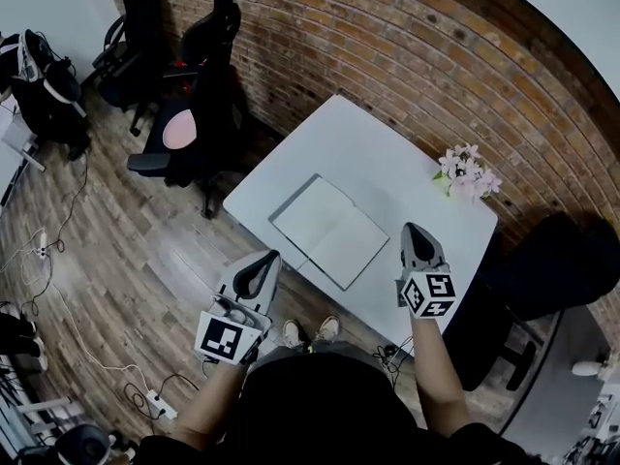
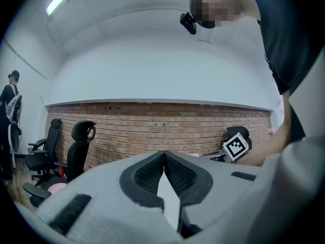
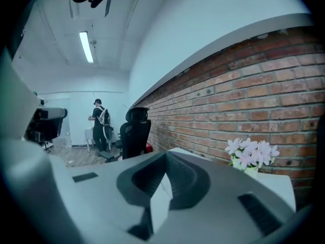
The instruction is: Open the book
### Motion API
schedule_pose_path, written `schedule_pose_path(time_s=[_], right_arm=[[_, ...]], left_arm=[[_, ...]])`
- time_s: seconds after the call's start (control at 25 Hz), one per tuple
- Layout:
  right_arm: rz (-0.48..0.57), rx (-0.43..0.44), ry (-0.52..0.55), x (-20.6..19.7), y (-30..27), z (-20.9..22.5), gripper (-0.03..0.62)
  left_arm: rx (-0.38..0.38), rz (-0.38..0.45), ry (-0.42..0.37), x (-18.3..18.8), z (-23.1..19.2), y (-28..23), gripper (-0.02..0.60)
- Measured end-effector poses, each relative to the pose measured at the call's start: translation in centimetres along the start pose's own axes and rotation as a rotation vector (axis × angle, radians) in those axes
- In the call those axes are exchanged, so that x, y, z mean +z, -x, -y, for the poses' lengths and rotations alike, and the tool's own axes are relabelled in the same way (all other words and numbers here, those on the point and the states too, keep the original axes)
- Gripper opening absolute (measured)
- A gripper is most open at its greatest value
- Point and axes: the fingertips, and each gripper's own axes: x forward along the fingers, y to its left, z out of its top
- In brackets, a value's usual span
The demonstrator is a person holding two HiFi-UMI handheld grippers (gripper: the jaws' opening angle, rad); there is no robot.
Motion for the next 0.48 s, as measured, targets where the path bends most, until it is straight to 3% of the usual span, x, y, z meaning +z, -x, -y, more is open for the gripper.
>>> schedule_pose_path(time_s=[0.48], right_arm=[[0.184,-0.074,-0.003,8.8,5.8,3.5,0.014]], left_arm=[[-0.042,0.070,-0.017,2.4,0.5,-1.5,0.023]])
